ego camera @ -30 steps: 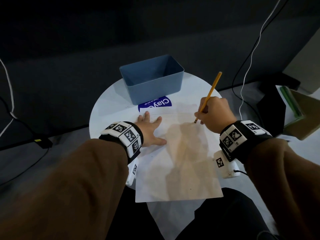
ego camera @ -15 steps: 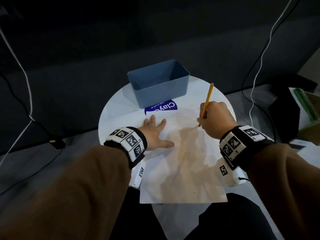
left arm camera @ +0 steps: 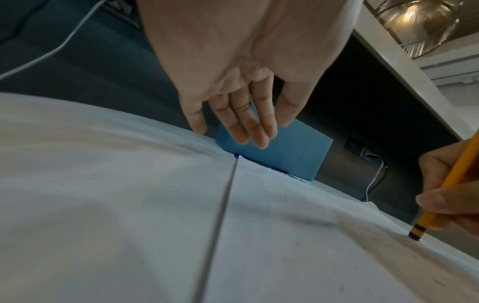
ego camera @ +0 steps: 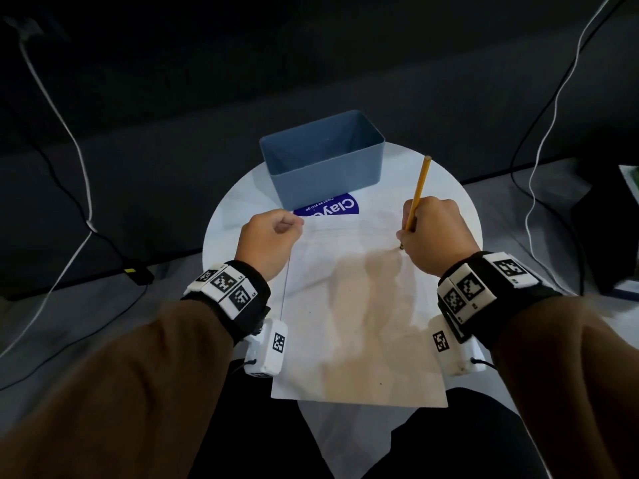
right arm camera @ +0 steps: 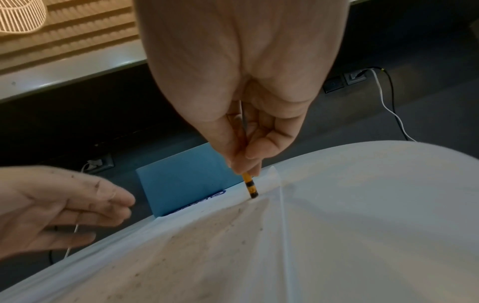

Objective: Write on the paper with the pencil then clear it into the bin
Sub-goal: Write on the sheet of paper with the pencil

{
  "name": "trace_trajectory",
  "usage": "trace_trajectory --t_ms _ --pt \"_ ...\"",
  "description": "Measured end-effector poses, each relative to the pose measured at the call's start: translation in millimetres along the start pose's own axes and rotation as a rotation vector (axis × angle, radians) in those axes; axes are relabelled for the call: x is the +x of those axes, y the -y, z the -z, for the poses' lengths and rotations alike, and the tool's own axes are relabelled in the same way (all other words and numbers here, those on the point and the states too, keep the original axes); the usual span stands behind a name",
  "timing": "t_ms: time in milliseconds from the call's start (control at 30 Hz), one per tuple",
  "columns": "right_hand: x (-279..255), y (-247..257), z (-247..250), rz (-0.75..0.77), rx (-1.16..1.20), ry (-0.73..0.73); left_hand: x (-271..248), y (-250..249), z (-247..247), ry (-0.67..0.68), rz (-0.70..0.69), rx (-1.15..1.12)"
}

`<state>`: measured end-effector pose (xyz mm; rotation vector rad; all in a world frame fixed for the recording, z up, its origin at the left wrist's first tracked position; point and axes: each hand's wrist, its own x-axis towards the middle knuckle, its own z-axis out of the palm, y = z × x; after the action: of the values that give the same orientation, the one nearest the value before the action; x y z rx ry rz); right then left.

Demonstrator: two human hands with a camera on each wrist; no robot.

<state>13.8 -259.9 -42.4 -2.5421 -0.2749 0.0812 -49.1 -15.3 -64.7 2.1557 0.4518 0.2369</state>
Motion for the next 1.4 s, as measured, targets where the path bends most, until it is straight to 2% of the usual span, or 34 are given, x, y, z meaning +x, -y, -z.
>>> trace_trajectory --t_ms 67,267,367,533,800,1033,1133,1267,1400 --pt "1.3 -2.9 -0.1 -0.01 0.016 0.006 0.8 5.6 -3.0 0.006 0.03 -0.001" --pt "4.7 -9.2 -0.2 -0.025 0.067 0.019 -1.4 20.1 -2.4 0.164 0.207 -0.059" --pt "5.7 -7.7 1.1 -0.011 0.052 0.034 -11.2 23.1 1.0 0.264 0.217 0.086" --pt "3.1 -10.5 3.3 -0.009 0.088 0.036 -29.7 26.0 0.3 0.431 0.148 0.409" --pt "-15.5 -6.1 0.9 0.05 0.038 0.028 -51.7 29.4 2.4 0.494 0.151 0.425" --pt "-26.3 -11.3 -1.8 0.031 0.1 -0.021 -55.4 27.5 3.8 0.426 0.157 0.347" --pt "-29.1 0.2 -3.3 0.068 0.07 -0.012 -54.1 26.2 4.1 0.454 0.158 0.424" --pt "-37.2 30.2 -17.4 0.104 0.172 -0.09 -59.1 24.6 4.3 0.482 0.139 0.465" --pt "-48.7 56.6 -41.1 0.102 0.076 -0.012 -75.4 24.2 6.0 0.484 0.11 0.477"
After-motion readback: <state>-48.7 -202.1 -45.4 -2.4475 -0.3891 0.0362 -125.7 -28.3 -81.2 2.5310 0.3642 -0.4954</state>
